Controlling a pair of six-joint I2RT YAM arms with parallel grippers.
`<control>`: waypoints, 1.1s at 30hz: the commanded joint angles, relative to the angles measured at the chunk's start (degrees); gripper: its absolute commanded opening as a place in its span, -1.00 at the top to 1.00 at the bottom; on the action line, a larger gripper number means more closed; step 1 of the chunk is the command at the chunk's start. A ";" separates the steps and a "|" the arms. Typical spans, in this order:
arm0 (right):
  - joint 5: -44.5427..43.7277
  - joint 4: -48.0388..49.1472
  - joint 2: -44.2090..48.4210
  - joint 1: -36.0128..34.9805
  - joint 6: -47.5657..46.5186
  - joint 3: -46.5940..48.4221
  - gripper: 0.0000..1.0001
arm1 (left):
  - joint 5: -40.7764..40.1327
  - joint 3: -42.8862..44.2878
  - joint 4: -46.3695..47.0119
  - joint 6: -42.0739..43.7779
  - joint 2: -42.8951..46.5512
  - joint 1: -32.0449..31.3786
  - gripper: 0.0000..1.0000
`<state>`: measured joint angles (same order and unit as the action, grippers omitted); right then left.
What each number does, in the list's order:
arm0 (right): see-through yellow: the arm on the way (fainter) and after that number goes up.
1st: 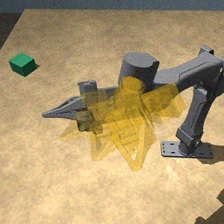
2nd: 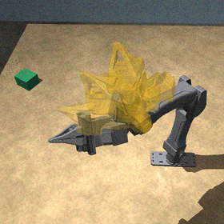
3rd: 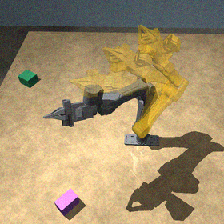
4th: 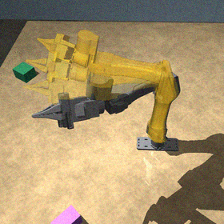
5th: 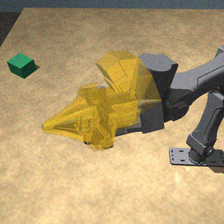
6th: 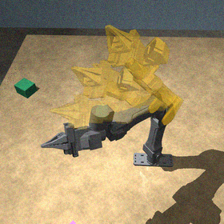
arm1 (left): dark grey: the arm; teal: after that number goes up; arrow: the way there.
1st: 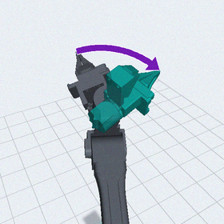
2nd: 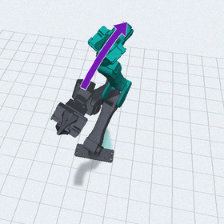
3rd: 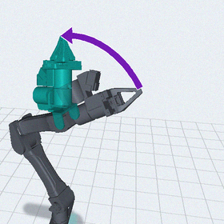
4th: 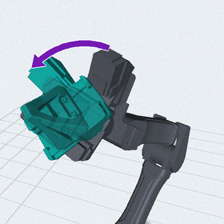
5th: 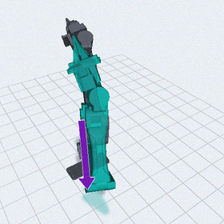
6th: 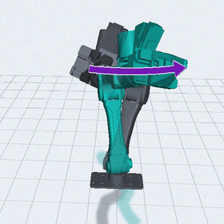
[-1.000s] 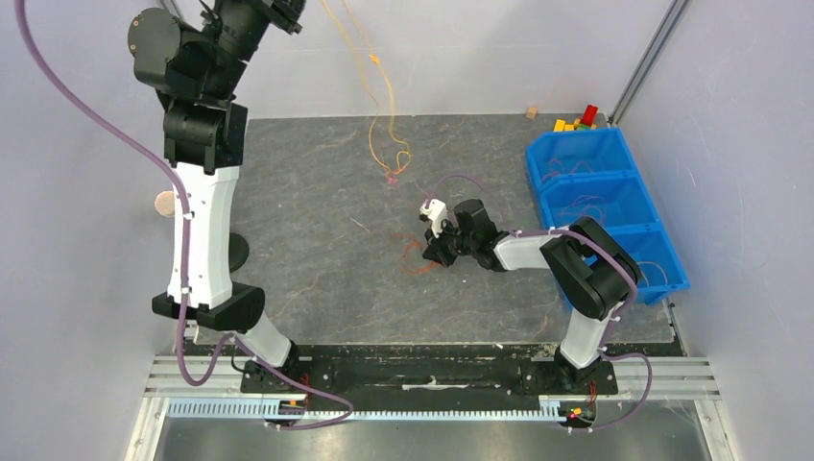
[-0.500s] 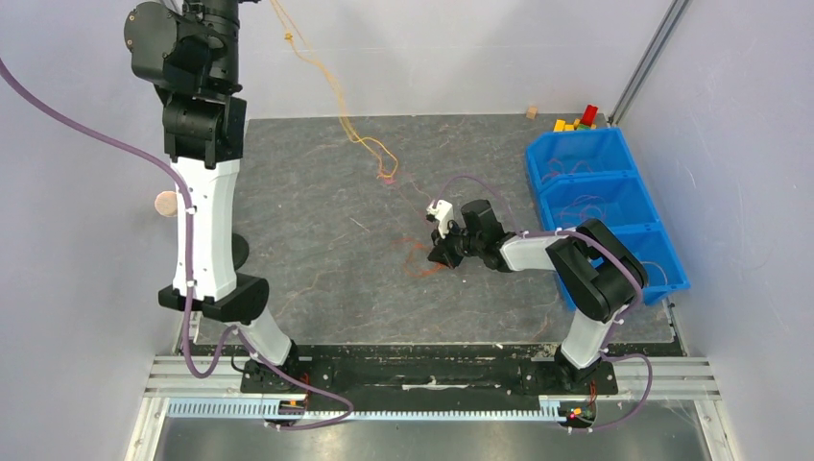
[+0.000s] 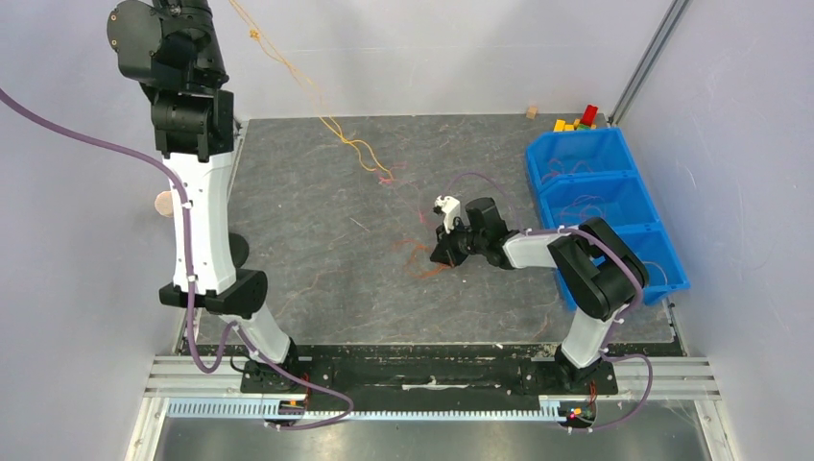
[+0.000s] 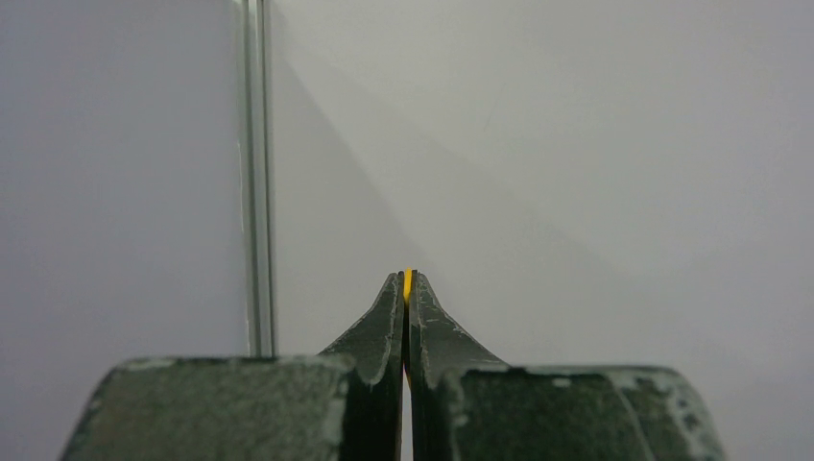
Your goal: Untangle the cables
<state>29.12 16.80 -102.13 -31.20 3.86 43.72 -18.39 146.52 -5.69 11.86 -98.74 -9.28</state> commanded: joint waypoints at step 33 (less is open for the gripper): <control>6.88 36.14 11.11 -2.19 11.09 9.90 -0.83 | 57.84 -25.53 13.72 -47.09 10.48 -8.08 0.95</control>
<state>30.35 41.08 -87.72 -31.51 11.29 50.00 39.55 117.71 7.01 -33.63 -87.29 -17.23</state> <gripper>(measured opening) 0.976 0.036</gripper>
